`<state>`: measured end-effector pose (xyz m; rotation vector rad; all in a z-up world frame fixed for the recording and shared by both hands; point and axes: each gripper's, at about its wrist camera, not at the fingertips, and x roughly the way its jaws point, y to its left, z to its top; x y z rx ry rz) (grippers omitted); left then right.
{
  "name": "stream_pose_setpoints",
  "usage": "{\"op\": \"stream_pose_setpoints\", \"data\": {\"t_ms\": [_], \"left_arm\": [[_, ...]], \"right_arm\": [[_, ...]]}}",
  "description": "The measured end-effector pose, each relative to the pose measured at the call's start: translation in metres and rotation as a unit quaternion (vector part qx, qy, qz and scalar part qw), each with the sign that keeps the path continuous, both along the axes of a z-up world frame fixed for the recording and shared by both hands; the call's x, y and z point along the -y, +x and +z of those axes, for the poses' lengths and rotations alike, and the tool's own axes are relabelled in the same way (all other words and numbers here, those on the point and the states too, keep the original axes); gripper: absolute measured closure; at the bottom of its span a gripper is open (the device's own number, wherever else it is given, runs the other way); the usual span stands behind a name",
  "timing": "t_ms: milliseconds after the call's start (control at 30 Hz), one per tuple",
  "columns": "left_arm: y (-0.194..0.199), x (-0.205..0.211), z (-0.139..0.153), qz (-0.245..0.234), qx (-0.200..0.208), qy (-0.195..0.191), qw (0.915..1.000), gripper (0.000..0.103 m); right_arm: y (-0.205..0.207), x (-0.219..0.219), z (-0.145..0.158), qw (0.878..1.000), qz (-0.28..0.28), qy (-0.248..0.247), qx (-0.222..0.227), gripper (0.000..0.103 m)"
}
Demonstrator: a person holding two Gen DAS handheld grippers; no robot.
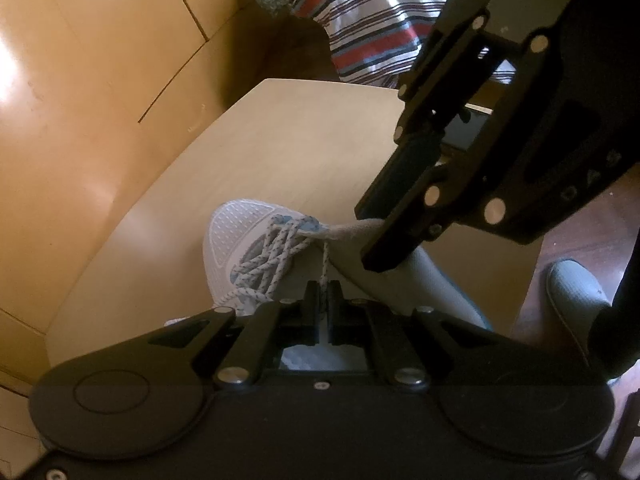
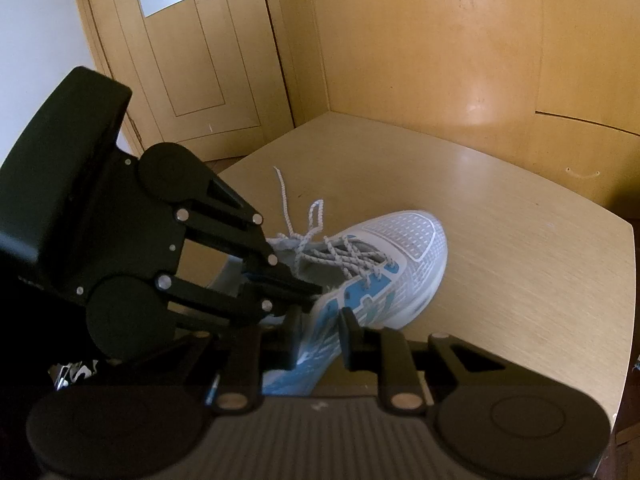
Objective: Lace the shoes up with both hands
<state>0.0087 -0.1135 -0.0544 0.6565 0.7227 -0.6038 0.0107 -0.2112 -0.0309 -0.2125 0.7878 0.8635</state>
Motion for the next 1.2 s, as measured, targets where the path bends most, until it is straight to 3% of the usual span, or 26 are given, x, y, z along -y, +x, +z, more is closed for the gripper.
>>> {"op": "stream_pose_setpoints", "data": {"t_ms": [1200], "left_arm": [[-0.010,0.005,0.005,-0.026,-0.003,-0.001,0.9997,0.102]], "right_arm": [[0.005,0.003,-0.001,1.000,0.001,-0.002,-0.003,0.081]]}}
